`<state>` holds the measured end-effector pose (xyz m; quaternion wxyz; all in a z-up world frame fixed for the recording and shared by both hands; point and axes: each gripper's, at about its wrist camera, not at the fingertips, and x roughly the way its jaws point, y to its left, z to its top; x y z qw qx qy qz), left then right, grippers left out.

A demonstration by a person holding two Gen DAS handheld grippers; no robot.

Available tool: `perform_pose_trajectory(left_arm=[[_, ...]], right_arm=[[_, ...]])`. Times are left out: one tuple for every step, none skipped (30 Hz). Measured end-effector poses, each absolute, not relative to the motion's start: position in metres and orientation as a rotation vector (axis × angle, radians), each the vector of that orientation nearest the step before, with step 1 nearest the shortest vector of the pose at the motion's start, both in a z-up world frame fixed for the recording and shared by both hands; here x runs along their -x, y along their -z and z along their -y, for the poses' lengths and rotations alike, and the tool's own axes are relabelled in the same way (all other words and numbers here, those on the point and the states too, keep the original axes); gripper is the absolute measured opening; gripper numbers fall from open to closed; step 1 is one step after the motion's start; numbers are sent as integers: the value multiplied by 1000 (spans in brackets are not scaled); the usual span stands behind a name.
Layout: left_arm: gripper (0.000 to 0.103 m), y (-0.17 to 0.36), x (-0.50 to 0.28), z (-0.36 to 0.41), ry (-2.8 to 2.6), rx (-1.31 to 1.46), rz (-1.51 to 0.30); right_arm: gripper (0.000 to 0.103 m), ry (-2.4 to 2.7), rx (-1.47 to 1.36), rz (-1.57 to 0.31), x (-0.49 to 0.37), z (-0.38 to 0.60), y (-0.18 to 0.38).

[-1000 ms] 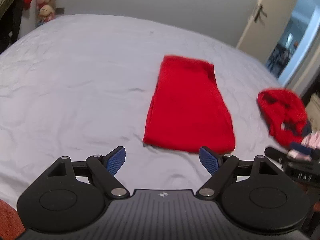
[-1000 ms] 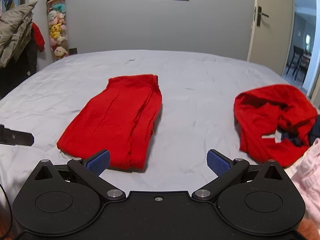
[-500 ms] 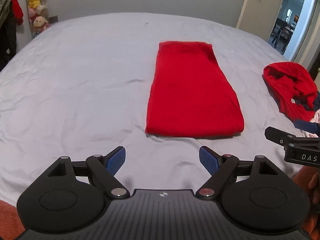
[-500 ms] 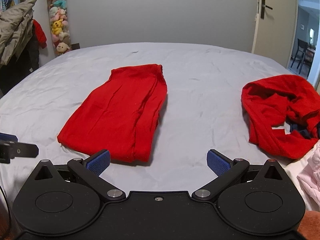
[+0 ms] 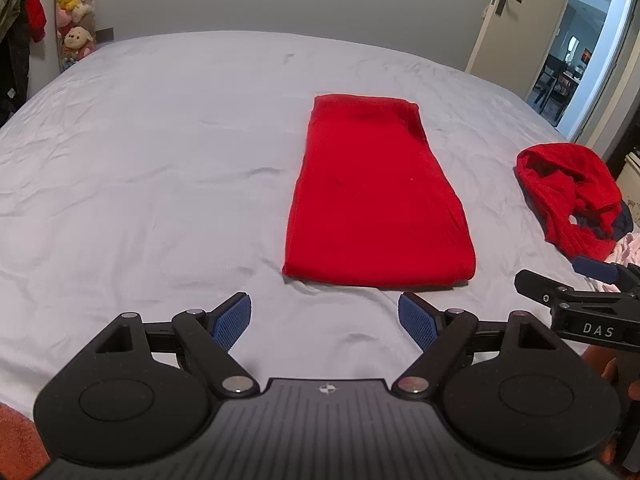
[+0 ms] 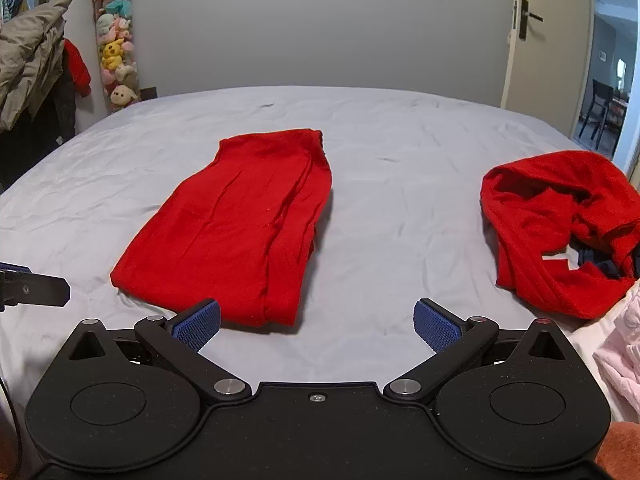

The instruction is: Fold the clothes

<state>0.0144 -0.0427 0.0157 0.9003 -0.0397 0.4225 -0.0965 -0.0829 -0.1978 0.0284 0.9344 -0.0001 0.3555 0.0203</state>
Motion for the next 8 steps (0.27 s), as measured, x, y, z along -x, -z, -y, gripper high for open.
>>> perform_pose_trajectory(left_arm=[[81, -16, -14, 43, 195, 81, -874], [81, -16, -14, 43, 193, 82, -873], [81, -16, -14, 42, 191, 82, -870], [81, -16, -13, 42, 188, 83, -867], [81, -16, -13, 42, 186, 83, -866], [81, -16, -13, 42, 184, 83, -866], [81, -16, -13, 42, 182, 82, -867], [81, -15, -13, 42, 181, 80, -869]], right_arm=[[102, -43, 1, -727, 83, 198, -29], [102, -42, 1, -727, 83, 198, -30], [102, -42, 2, -726, 83, 198, -30], [102, -41, 4, -726, 83, 198, -30], [102, -40, 7, -726, 83, 198, -30], [102, -40, 9, -726, 83, 197, -30], [102, -39, 11, -726, 83, 197, -30], [102, -39, 13, -726, 83, 196, -30]])
